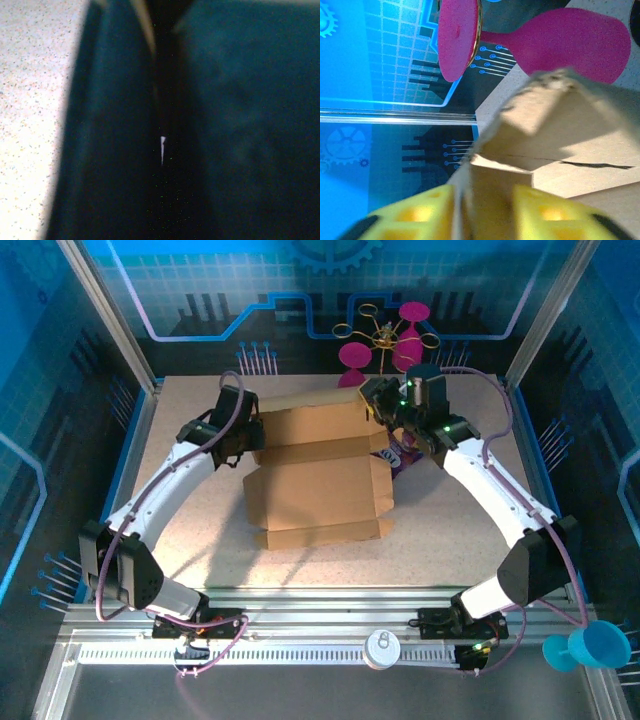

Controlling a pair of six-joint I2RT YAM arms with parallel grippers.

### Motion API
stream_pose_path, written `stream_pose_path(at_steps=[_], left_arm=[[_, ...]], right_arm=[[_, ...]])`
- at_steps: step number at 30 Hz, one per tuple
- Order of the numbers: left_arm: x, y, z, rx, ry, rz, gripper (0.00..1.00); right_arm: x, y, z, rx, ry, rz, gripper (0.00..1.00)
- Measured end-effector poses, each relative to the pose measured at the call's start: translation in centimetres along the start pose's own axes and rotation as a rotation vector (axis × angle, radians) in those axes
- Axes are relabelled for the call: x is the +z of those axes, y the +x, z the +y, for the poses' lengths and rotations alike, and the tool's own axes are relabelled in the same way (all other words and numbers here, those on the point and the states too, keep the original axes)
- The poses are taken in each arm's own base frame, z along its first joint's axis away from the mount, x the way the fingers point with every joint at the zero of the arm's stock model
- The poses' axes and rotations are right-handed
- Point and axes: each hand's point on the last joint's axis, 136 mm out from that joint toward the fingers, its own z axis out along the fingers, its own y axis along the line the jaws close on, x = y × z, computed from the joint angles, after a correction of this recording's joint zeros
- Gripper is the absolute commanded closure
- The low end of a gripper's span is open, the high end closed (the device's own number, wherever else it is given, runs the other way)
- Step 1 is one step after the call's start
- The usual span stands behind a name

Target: Fold the paper box

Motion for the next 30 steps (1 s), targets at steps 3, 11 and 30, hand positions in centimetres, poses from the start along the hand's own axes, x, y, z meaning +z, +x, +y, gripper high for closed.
stream_pose_path(at_steps=[3,11,30], left_arm=[[-0.8,-1.0,-0.2,-0.005,0.004,-0.010,1.00],[-2.4,-2.9,-0.2,-0.030,0.002,-0.007,1.00],[-4.1,-2.8,0.0,-0.061,-0.049,0.134,1.00]], right_arm=[[-1.3,-0.6,0.5,-0.059,-0.007,-0.032,0.50],[-8.2,-1.3,1.2,-0.302,-0.016,-0.132,0.52],[-3.3,0.4,-9.2,-0.366,0.288,-0.019,0.52]])
